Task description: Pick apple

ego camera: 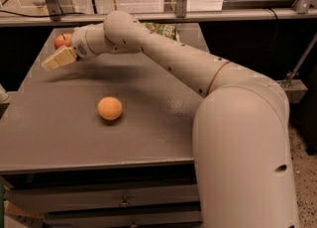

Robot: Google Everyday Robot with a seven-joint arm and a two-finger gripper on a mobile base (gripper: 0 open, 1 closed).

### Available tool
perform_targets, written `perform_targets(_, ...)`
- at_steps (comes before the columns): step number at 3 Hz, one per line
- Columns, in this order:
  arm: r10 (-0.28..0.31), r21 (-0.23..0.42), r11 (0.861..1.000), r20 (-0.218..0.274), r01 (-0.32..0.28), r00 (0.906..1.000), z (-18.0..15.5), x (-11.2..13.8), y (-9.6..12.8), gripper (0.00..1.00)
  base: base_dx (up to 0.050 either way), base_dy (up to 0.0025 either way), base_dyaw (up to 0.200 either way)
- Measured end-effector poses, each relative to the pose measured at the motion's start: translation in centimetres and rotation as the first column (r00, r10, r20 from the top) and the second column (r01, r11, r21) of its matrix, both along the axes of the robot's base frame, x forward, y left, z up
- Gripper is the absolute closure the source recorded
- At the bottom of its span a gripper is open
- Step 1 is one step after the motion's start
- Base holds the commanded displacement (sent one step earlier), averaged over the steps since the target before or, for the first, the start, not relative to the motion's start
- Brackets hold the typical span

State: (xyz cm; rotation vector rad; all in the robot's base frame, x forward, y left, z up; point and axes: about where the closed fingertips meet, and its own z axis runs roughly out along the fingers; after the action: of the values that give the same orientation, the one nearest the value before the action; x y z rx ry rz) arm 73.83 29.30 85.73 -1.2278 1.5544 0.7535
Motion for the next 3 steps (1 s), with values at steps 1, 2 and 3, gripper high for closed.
perform_targets(1,-0.002,-0.014,1.0,0.003,0.002,1.0,-0.4,0.7,1.9,0.0,0.0,0.0,0.0)
perform_targets(2,-0.015,-0.055,0.998,0.005,0.015,0.9999,-1.2,1.9,2.7,0.18,0.0,0.0,0.0)
perform_targets(3,-0.035,-0.081,0.996,0.018,0.037,0.9992,-1.3,2.9,2.3,0.41,0.0,0.0,0.0)
